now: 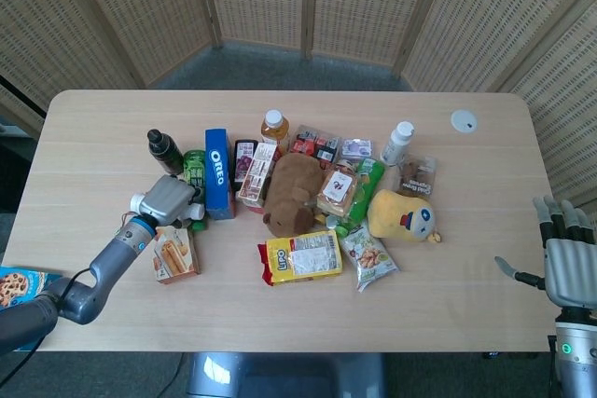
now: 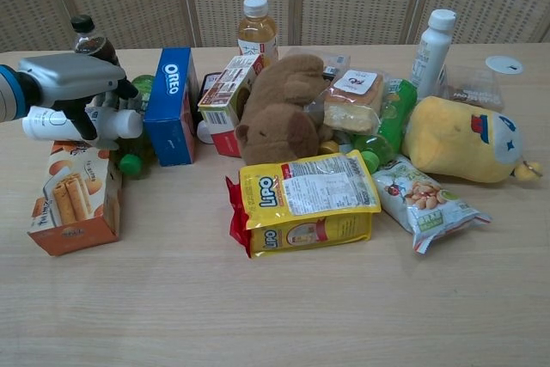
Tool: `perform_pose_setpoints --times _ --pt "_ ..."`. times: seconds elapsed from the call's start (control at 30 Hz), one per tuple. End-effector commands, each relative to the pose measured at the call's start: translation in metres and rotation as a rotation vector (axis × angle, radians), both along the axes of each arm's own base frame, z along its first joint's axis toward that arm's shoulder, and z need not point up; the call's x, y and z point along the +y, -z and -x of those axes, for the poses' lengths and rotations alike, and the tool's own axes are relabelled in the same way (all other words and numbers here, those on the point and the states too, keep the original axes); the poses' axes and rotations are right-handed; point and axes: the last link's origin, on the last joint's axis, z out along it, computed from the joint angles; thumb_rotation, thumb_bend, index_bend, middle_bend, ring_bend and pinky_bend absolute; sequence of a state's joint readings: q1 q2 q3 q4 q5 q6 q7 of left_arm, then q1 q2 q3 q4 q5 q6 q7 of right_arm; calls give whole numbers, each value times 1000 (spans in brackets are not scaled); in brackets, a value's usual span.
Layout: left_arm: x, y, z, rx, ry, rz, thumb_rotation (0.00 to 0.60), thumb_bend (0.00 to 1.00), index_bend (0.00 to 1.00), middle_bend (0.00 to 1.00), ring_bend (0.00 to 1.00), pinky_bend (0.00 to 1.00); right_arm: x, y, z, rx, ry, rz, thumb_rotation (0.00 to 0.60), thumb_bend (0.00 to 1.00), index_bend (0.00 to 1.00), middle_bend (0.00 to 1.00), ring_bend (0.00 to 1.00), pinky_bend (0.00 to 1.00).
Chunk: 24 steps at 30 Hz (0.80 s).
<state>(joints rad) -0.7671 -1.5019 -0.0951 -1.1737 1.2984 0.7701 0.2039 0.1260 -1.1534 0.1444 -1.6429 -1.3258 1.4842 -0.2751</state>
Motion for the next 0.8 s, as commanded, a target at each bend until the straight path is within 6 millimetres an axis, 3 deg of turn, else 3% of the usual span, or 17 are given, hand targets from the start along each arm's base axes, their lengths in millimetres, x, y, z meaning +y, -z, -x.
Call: perform_pose_setpoints --times 0.03,0.2,0.43,0.6,0.8 --pt "2 -2 -4 -29 13 -24 600 425 758 913 953 579 0 0 0 -2 -1 0 351 0 0 0 0 0" --pt "8 -15 -13 -129 10 -84 600 422 858 995 1000 669 -2 2 1 -8 -4 -2 353 0 0 0 0 0" --pt "15 -37 -24 -310 -25 -158 600 423 957 1000 1000 790 -4 4 1 -12 -7 -4 352 0 0 5 0 0" --pt "14 -50 -29 -400 -37 -189 600 398 998 1000 1000 855 -5 5 1 -16 -11 -5 356 0 0 10 0 0" --pt "12 -66 -34 -478 -13 -234 600 392 1000 1000 1000 864 -6 4 1 -16 -18 -4 352 0 0 9 0 0"
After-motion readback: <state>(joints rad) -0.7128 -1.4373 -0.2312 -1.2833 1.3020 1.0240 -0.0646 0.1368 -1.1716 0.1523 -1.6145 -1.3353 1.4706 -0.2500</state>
